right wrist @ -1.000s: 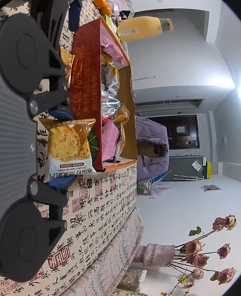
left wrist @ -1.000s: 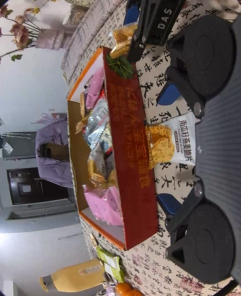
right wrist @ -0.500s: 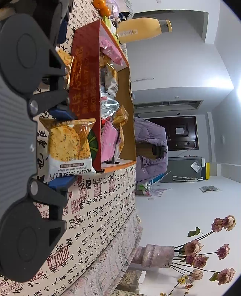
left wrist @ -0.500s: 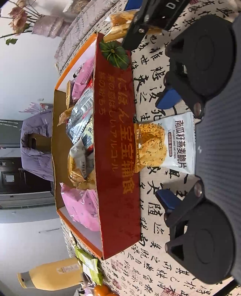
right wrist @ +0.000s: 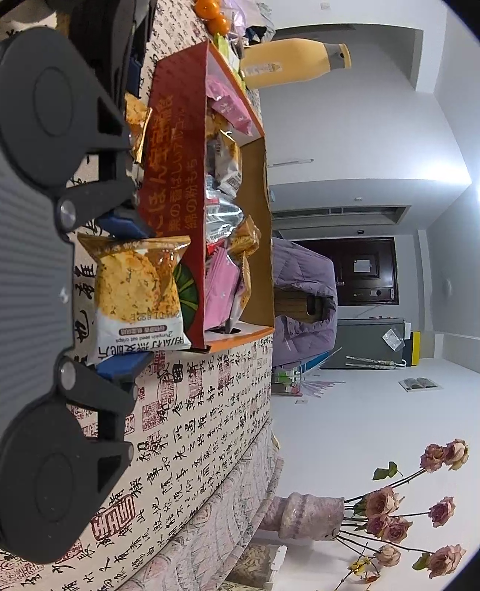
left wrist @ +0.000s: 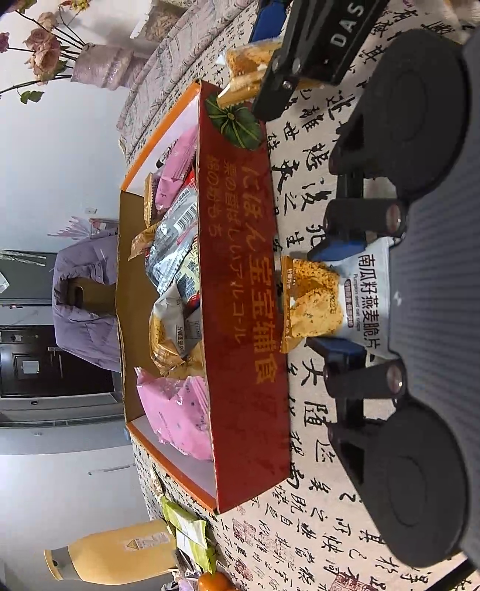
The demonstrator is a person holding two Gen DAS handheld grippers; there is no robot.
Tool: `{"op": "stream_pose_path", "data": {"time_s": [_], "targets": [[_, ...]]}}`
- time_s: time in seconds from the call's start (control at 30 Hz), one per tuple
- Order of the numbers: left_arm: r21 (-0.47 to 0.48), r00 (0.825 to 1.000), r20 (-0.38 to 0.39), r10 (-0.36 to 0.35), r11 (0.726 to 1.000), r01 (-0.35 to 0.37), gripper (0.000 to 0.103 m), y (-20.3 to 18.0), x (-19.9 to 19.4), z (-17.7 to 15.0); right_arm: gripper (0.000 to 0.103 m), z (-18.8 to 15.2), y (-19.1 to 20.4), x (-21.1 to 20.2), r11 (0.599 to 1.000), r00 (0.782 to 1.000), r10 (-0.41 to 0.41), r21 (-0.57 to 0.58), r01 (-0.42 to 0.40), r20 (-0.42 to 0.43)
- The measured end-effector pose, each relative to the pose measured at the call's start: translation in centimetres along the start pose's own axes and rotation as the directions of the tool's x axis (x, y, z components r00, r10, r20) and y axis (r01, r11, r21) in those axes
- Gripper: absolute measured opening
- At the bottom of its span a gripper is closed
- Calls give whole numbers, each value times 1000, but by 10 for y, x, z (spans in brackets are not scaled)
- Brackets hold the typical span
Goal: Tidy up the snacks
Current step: 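Carry both golden packets into the box and open both grippers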
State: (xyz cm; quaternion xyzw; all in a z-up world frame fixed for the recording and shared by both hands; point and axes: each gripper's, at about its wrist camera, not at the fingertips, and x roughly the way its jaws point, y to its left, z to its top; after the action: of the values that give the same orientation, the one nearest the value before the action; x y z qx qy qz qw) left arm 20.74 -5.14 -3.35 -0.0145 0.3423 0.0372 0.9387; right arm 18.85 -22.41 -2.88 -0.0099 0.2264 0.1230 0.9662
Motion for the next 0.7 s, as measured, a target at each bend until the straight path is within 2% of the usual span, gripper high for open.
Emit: {"op": "stream_pose_path", "data": {"time_s": [0.27,0.4,0.57,0.7], "targets": [[1,997,71,-36,999,36,43,7,-25,-1,62,-1,3,-4,999,999,35,-22,-34,22],[-9,993,112,-47,999,49,43,12,-39,1,62,-2,6,-13,998,997,46,-45,-43,66],[-18,980,189,-60,998,64,43,18,-58,9,61,1,15,-19,997,995,58,-57,-54,81],[-12,967,244,-67,997,72,43,21,-71,21,61,16,24,-29,995,989,76,-79,-66,126]]}}
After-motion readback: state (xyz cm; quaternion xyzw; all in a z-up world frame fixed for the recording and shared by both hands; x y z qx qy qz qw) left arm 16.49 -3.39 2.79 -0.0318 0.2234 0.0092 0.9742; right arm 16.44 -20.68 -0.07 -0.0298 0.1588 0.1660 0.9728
